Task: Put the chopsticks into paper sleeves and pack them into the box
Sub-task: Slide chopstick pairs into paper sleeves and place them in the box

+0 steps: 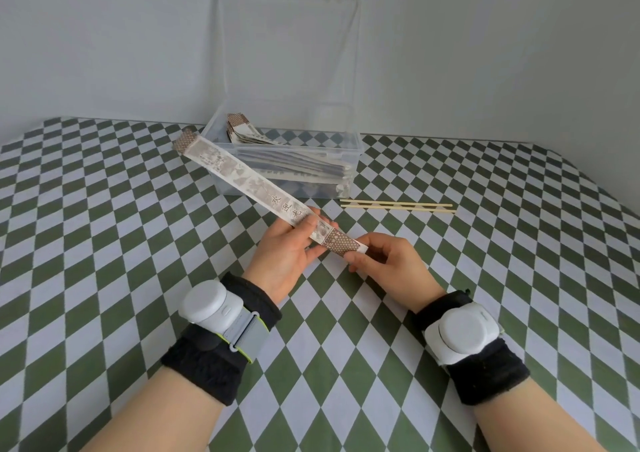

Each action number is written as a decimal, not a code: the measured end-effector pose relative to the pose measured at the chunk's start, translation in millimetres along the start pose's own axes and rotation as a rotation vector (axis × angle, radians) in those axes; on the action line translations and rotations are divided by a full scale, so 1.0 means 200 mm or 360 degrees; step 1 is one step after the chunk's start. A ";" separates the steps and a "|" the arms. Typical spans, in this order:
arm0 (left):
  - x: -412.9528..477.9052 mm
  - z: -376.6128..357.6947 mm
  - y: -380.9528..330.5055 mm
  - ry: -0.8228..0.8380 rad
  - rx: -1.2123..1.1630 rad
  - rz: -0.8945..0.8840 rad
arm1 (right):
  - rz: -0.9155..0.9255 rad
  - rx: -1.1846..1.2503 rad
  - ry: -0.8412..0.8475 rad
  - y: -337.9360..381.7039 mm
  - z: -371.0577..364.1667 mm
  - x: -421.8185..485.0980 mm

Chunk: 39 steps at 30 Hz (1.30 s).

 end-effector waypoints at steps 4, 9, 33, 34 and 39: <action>0.00 0.00 0.00 -0.0011 0.0028 -0.0018 | 0.0008 0.0011 -0.0086 0.01 0.02 0.00; 0.01 0.00 0.02 0.0074 0.0217 -0.0005 | -0.0029 0.0001 -0.0119 0.00 0.02 0.00; 0.05 0.09 -0.05 -0.0180 -0.0418 -0.0071 | -0.0354 -0.1345 -0.0180 -0.19 0.39 0.34; 0.05 0.08 -0.04 -0.0172 -0.0430 -0.0064 | -0.0403 -0.1395 -0.0140 -0.21 0.41 0.35; 0.05 0.08 -0.04 -0.0128 -0.0438 -0.0016 | -0.0359 -0.1690 -0.0031 -0.16 0.37 0.39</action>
Point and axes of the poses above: each hand's wrist, its own x-axis towards the middle knuckle, its own z-axis out of the back of the hand, y = z × x, the point moved 8 cm from there along x, towards the middle knuckle, and after that the axes turned 4 degrees about -z, right-handed, at the moved point
